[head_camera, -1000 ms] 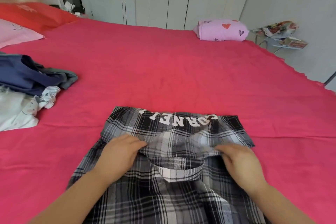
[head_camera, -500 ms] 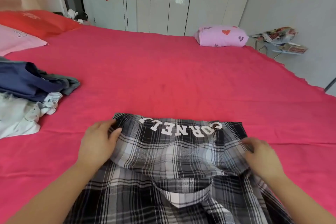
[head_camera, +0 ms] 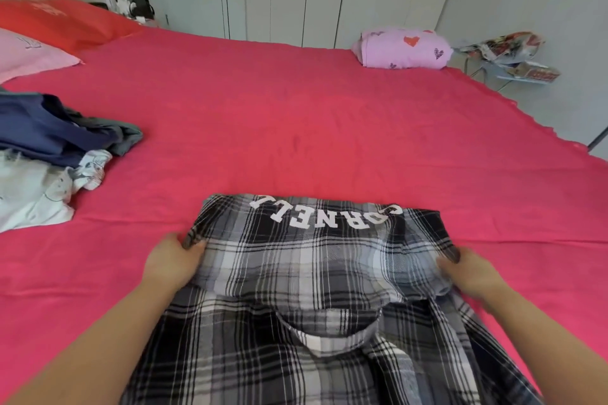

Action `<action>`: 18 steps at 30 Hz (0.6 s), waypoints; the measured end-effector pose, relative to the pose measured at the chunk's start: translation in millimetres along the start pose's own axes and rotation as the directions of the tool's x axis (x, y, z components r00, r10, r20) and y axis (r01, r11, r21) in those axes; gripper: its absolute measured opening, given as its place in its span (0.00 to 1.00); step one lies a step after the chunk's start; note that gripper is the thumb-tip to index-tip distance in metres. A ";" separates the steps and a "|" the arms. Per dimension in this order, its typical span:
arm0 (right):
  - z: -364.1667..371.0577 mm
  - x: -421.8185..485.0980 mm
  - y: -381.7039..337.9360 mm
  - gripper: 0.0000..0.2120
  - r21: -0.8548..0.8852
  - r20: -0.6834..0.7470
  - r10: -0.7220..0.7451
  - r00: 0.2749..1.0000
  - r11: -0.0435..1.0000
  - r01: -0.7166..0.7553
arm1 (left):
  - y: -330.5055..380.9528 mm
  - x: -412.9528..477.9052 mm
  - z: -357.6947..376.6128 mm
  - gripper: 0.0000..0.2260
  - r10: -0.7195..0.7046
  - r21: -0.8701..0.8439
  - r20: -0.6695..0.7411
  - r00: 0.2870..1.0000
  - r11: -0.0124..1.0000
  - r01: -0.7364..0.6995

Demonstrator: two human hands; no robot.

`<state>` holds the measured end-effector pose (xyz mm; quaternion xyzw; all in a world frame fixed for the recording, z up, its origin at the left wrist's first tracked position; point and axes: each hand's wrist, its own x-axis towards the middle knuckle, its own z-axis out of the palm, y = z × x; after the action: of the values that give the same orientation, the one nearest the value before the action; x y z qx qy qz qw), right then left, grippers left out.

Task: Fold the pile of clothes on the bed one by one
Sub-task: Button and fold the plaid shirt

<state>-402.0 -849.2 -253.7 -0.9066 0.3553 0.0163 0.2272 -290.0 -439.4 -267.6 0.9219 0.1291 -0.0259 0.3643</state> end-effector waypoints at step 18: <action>27.2 -207.7 47.1 0.40 -0.291 0.399 -0.572 0.717 0.663 0.690 | 11.2 -232.2 49.7 0.34 0.593 0.256 0.677 0.436 0.365 -0.895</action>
<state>-584.2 -735.8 -257.3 -0.9880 -0.0319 0.1363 0.0646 -509.0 -531.8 -263.8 0.8944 -0.4300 -0.1139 0.0470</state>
